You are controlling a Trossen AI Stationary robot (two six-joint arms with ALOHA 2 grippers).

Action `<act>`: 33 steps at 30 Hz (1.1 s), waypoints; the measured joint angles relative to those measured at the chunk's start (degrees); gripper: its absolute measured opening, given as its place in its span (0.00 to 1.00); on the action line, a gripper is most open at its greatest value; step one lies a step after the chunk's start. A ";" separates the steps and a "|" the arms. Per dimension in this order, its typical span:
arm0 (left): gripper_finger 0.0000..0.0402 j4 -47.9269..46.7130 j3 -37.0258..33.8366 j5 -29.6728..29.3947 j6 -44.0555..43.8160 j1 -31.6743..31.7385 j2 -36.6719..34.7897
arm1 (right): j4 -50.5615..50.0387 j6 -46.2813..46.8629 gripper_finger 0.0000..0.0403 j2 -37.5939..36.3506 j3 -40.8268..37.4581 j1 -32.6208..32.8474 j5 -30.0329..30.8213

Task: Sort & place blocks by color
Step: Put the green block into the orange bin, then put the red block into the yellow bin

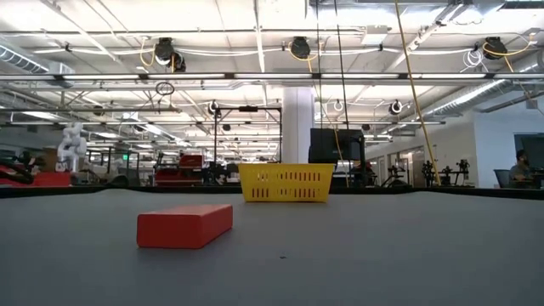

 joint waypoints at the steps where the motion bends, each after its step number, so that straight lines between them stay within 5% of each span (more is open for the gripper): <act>1: 0.40 -0.42 0.00 0.00 -0.36 0.01 0.50 | -0.22 -0.33 0.37 0.00 0.01 0.00 -0.02; 7: 0.46 -3.55 -0.02 -1.03 -2.66 0.15 2.96 | -0.36 -3.62 0.71 0.00 0.02 0.00 0.19; 12: 0.57 -5.54 -0.02 -1.25 -10.60 1.10 2.96 | 0.37 -5.87 0.87 0.00 0.02 -0.62 0.25; 23: 0.70 -6.77 0.09 2.93 -37.33 2.96 7.34 | 13.30 -13.84 0.89 0.00 0.04 -5.52 8.34; 33: 0.70 -5.33 -0.04 9.93 -44.99 4.93 14.74 | 21.18 -28.32 0.87 0.00 0.04 -14.02 14.22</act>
